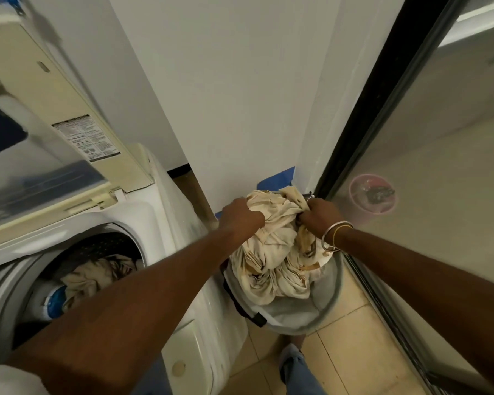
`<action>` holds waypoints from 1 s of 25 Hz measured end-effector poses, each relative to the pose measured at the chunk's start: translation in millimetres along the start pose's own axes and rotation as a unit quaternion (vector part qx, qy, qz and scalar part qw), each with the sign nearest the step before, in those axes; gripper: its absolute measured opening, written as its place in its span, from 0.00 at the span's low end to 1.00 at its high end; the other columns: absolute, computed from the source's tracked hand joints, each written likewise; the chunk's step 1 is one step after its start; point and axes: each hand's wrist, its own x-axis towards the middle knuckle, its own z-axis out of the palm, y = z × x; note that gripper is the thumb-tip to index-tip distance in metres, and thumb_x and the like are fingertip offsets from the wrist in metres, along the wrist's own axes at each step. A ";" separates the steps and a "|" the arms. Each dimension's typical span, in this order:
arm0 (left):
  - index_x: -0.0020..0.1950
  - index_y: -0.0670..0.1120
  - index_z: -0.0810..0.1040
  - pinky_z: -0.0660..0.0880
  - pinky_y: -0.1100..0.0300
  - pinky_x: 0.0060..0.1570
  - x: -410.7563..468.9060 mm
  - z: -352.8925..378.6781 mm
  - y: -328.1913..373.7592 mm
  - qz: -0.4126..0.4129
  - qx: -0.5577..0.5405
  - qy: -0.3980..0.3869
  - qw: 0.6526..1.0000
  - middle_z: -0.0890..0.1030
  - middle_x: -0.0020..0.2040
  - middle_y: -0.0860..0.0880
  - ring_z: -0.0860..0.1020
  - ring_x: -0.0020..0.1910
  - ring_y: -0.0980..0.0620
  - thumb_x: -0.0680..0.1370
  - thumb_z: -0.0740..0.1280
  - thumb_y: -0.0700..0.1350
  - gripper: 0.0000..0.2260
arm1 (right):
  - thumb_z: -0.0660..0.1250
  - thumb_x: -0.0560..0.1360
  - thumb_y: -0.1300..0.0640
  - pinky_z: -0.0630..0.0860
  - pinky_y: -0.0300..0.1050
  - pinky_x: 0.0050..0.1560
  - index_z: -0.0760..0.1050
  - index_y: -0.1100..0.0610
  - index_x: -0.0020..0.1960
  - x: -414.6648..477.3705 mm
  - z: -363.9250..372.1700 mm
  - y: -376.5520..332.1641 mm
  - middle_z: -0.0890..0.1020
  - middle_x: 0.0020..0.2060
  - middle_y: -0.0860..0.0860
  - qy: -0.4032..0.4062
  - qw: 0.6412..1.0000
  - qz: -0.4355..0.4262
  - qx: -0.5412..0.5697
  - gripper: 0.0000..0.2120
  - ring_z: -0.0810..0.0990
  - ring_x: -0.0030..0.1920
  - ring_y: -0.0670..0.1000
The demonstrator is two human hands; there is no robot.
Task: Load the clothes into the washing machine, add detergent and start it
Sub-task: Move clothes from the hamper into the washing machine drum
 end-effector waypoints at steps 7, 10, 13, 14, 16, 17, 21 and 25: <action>0.53 0.47 0.79 0.71 0.59 0.45 -38.1 -47.0 1.6 0.025 -0.053 0.035 0.998 0.81 0.49 0.48 0.79 0.47 0.47 0.70 0.75 0.49 0.15 | 0.71 0.73 0.47 0.78 0.48 0.40 0.82 0.53 0.40 -34.8 -17.2 -29.9 0.82 0.33 0.51 0.133 0.975 -0.005 0.179 0.10 0.81 0.37 0.54; 0.49 0.49 0.79 0.76 0.56 0.46 -64.2 -63.1 -0.9 0.038 -0.153 0.079 0.984 0.80 0.44 0.52 0.80 0.47 0.47 0.68 0.75 0.47 0.12 | 0.72 0.71 0.49 0.75 0.49 0.36 0.82 0.54 0.35 -52.9 -32.2 -54.8 0.81 0.30 0.50 0.172 0.958 -0.024 0.230 0.10 0.78 0.32 0.53; 0.55 0.49 0.81 0.78 0.53 0.49 -93.3 -84.9 1.7 0.044 -0.260 0.106 0.959 0.82 0.47 0.53 0.80 0.49 0.49 0.65 0.75 0.49 0.20 | 0.73 0.68 0.55 0.66 0.47 0.32 0.73 0.50 0.23 -73.2 -56.8 -83.2 0.71 0.21 0.44 0.192 0.929 -0.023 0.316 0.16 0.68 0.27 0.49; 0.56 0.50 0.81 0.80 0.51 0.50 -103.5 -93.9 3.3 0.049 -0.284 0.112 0.951 0.82 0.48 0.53 0.81 0.49 0.49 0.63 0.75 0.51 0.22 | 0.74 0.65 0.56 0.64 0.47 0.32 0.72 0.50 0.21 -79.8 -64.8 -92.7 0.68 0.20 0.43 0.199 0.918 -0.020 0.343 0.17 0.66 0.26 0.48; 0.57 0.50 0.80 0.81 0.46 0.52 -123.5 -113.3 5.2 0.061 -0.323 0.120 0.937 0.83 0.50 0.52 0.81 0.50 0.49 0.61 0.76 0.52 0.26 | 0.74 0.61 0.57 0.62 0.47 0.32 0.70 0.51 0.20 -93.3 -79.2 -114.3 0.64 0.20 0.42 0.213 0.901 -0.025 0.377 0.17 0.63 0.27 0.48; 0.58 0.49 0.80 0.81 0.44 0.53 -133.8 -123.6 3.9 0.068 -0.348 0.125 0.927 0.84 0.50 0.51 0.82 0.50 0.49 0.61 0.76 0.51 0.25 | 0.74 0.60 0.57 0.61 0.48 0.32 0.69 0.51 0.20 -101.3 -85.6 -127.3 0.63 0.21 0.43 0.222 0.894 -0.037 0.387 0.16 0.62 0.27 0.49; 0.53 0.48 0.81 0.81 0.44 0.54 -175.7 -168.1 -12.1 0.079 -0.450 0.156 0.876 0.86 0.49 0.49 0.84 0.49 0.48 0.65 0.78 0.43 0.17 | 0.74 0.57 0.57 0.62 0.55 0.30 0.70 0.54 0.24 -135.1 -99.0 -189.2 0.64 0.25 0.50 0.233 0.861 -0.103 0.440 0.13 0.62 0.29 0.50; 0.53 0.50 0.82 0.82 0.50 0.51 -218.0 -214.0 -44.6 0.082 -0.499 0.222 0.834 0.86 0.48 0.53 0.85 0.48 0.52 0.66 0.79 0.47 0.17 | 0.72 0.57 0.59 0.60 0.49 0.32 0.70 0.52 0.22 -170.1 -94.3 -265.8 0.65 0.23 0.46 0.196 0.835 -0.177 0.483 0.12 0.63 0.29 0.50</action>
